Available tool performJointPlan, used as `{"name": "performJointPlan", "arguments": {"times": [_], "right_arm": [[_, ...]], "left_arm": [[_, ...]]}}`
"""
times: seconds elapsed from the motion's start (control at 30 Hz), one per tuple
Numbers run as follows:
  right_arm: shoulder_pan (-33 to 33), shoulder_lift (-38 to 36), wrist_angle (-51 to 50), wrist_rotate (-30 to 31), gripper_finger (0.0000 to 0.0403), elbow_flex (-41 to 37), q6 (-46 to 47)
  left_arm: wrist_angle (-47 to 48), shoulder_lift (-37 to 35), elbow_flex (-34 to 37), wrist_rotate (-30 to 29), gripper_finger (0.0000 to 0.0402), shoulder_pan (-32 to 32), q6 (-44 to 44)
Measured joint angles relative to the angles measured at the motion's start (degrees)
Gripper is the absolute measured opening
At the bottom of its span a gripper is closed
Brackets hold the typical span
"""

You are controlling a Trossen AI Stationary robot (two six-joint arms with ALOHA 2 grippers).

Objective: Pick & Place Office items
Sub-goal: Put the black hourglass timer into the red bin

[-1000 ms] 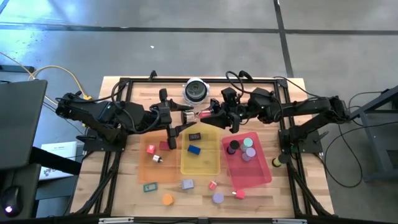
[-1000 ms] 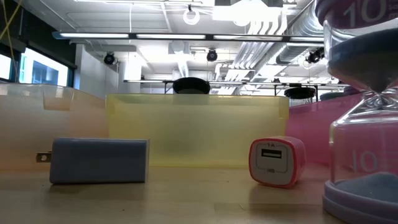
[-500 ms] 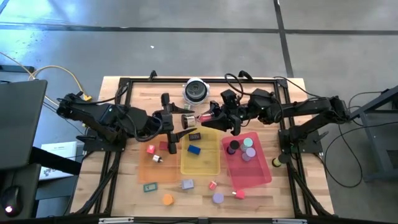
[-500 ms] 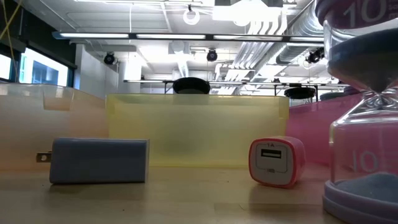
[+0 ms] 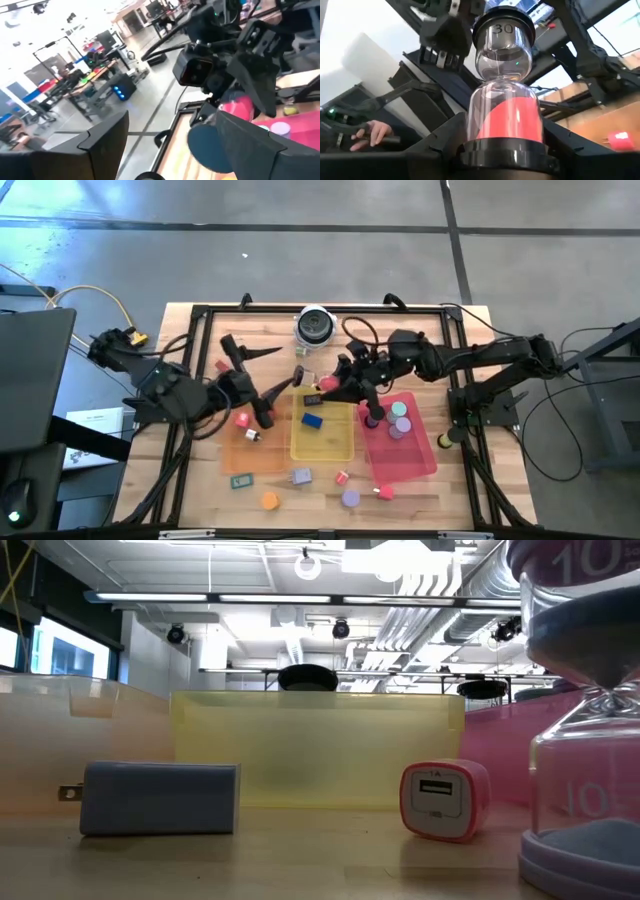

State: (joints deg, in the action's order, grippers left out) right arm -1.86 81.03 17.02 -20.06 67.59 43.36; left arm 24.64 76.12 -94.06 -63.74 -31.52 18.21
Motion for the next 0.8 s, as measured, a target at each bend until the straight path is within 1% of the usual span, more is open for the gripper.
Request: {"name": "performJointPlan", "arguments": {"times": [0.13,0.2,0.33,0.43,0.6,0.67,0.8], "right_arm": [[0.08,-0.08,-0.27,0.08,0.0184,0.0,-0.1],[0.1,-0.66,-2.46,-0.68,0.0184,-0.02,-0.1],[-0.46,-3.21,-7.07,-4.32,0.0184,-0.04,-0.33],[-2.28,-5.37,-11.73,-4.34,0.0184,0.0,0.45],[-6.61,-9.82,-26.35,-2.69,0.0184,0.02,5.59],[-9.12,-11.57,-33.39,-0.16,0.0184,0.0,8.53],[-13.84,-12.72,-45.73,4.66,0.0186,0.02,16.54]], "left_arm": [[0.38,-0.56,0.0,-3.33,0.0292,-1.88,-0.05],[0.65,-1.0,0.0,-6.9,0.0292,-3.38,-0.05],[0.82,-1.36,-0.02,-15.03,0.0292,-6.3,-0.09],[0.85,-1.36,-0.02,-19.86,0.0292,-8.24,-0.1],[0.87,-1.4,-0.02,-23.94,0.0292,-10.67,0.51],[0.85,-1.45,-0.02,-24.48,0.0292,-11.13,1.3],[0.85,-1.49,-0.02,-24.58,0.0292,-11.14,1.48]]}}
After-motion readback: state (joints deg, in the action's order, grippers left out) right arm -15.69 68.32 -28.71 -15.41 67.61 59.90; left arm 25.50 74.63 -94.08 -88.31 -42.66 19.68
